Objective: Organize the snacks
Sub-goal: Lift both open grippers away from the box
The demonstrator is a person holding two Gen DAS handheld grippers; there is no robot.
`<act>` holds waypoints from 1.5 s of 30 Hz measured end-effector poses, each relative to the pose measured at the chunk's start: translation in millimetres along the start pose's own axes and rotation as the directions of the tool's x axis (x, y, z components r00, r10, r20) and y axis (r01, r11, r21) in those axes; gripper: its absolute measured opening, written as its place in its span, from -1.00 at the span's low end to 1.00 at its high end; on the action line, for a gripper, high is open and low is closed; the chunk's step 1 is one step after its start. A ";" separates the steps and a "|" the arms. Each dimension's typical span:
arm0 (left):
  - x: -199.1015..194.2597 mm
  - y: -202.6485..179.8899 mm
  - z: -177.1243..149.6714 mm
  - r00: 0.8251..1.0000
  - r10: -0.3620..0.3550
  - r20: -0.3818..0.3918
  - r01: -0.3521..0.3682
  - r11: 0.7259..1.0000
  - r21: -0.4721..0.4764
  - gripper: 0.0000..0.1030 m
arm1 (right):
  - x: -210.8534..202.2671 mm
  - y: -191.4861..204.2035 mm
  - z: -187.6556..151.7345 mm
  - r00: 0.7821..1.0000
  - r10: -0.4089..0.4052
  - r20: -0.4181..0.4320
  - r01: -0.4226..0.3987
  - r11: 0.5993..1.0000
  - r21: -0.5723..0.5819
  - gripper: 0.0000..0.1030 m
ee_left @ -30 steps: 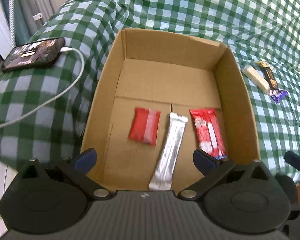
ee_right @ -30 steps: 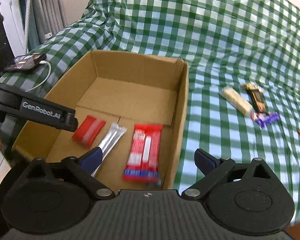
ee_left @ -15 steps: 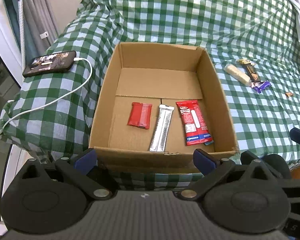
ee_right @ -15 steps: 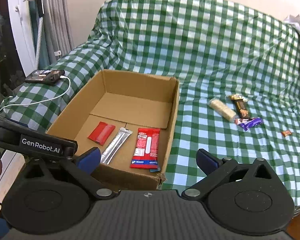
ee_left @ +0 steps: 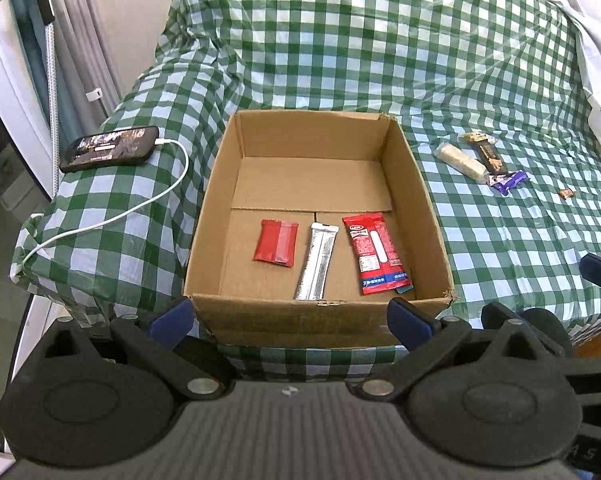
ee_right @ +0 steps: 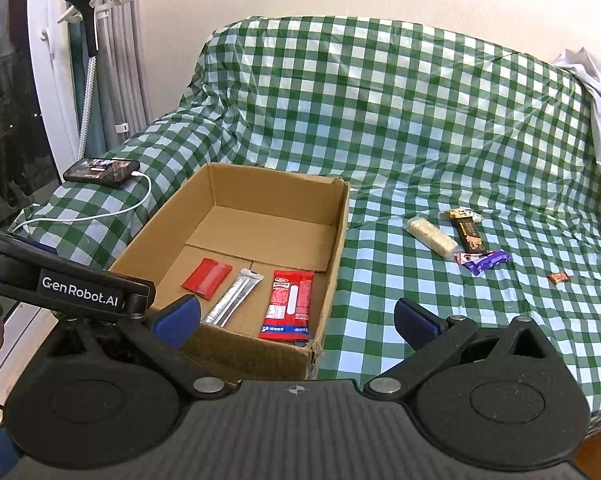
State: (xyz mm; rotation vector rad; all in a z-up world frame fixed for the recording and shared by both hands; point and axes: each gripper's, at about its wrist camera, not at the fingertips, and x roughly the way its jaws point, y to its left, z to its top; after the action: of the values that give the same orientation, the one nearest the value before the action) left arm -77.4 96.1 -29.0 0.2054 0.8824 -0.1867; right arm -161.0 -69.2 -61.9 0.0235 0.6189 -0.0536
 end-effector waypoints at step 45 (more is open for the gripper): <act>0.6 8.9 -20.1 0.996 -0.055 -0.066 0.052 0.998 -0.045 0.99 | -0.5 2.5 -10.1 0.993 -0.022 -0.119 0.025 0.999 0.024 0.99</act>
State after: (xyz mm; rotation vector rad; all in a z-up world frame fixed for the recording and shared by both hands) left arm -89.8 109.8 -41.0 0.1490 0.9581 -0.2112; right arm -167.1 -66.3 -69.8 0.0443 0.7372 -0.0832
